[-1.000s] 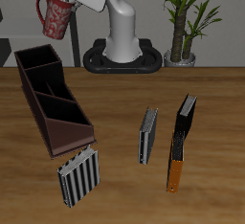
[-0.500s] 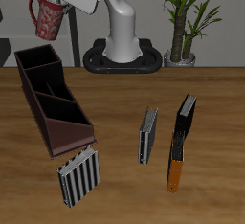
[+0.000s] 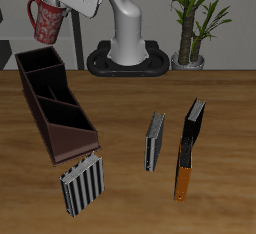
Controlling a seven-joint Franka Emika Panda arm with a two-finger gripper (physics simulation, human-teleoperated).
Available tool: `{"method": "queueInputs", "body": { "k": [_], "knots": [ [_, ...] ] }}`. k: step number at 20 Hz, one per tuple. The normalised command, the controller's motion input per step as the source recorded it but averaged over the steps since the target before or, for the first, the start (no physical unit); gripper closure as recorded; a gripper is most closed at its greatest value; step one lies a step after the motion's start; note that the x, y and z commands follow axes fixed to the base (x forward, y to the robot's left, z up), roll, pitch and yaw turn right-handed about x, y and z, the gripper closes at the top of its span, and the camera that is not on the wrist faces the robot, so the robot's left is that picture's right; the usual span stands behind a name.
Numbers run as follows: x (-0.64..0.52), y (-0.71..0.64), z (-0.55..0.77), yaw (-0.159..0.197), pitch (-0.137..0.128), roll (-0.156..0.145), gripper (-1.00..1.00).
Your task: Place the red mug into the right desk caddy's right compartment
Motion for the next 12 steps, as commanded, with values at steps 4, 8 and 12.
{"method": "queueInputs", "body": {
  "k": [4,8,12],
  "knots": [
    [0.04,0.01,-0.12,-0.007,0.013,0.0,1.0],
    [0.03,-0.06,-0.11,-0.016,0.003,-0.01,1.0],
    [0.05,-0.05,-0.15,-0.028,-0.008,-0.014,1.0]
  ]
}}
